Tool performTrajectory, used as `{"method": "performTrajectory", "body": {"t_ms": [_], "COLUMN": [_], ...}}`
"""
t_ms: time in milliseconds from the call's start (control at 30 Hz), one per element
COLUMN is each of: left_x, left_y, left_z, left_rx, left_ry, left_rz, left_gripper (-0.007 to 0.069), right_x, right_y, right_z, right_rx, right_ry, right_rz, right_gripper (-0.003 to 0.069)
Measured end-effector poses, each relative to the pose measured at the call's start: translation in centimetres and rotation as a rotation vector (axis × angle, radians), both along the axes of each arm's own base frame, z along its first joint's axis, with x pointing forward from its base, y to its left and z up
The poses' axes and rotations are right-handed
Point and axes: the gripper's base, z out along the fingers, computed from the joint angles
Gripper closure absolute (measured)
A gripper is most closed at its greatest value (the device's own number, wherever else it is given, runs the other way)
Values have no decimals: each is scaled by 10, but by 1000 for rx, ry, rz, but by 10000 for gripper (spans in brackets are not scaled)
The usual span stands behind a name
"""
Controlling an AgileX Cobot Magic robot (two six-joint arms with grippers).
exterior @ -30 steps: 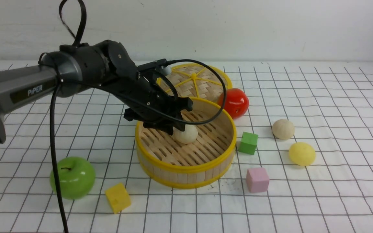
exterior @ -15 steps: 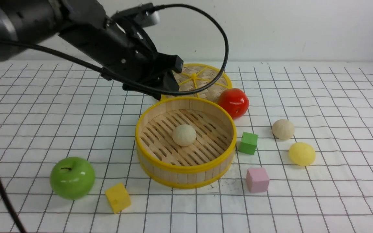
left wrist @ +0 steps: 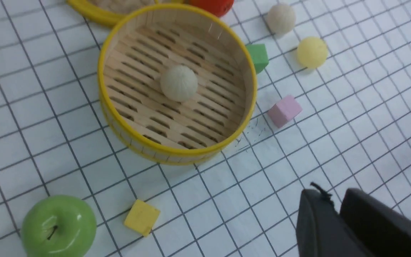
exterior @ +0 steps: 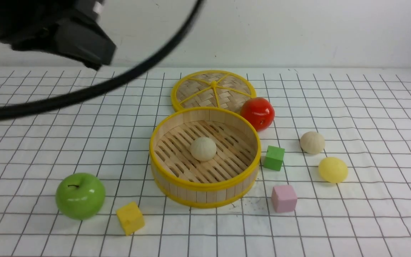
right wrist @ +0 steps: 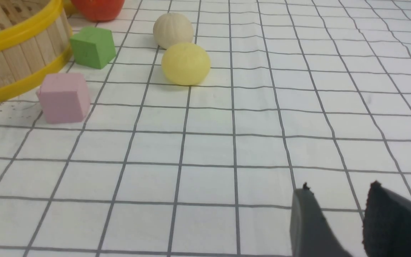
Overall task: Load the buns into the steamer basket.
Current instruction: Use the right arm to grab a steamed stuffed bun
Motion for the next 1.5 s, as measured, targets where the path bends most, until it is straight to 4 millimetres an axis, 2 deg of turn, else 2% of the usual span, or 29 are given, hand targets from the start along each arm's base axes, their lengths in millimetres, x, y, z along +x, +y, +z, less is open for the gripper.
{"method": "performTrajectory", "body": {"t_ms": [133,233,300,367,433,533,600,767,1000,1500], "left_x": [-49,-84,-95,-124,-133,-133,-123,-111,-105,-106], "left_y": [20,33,37,48,53,56,56,54,52,51], "left_z": [0,-9,-16,-29,-36,-43,-48,-53,-56,-66], "left_rx": [-13,-26,-28,-44,-65,-100,-131,-158,-150,-117], "left_ry": [-49,-71,-72,-106,-156,-258,-354,-420,-402,-327], "left_rz": [35,40,41,51,66,105,146,173,175,160], "left_gripper": [638,638,638,638,638,638,638,638,638,637], "right_x": [0,0,0,0,0,0,0,0,0,0], "right_y": [0,0,0,0,0,0,0,0,0,0], "right_z": [0,0,0,0,0,0,0,0,0,0], "right_rx": [0,0,0,0,0,1,0,1,1,1], "right_ry": [0,0,0,0,0,0,0,0,0,0], "right_rz": [0,0,0,0,0,0,0,0,0,0], "right_gripper": [418,418,418,418,418,418,418,418,418,418]}}
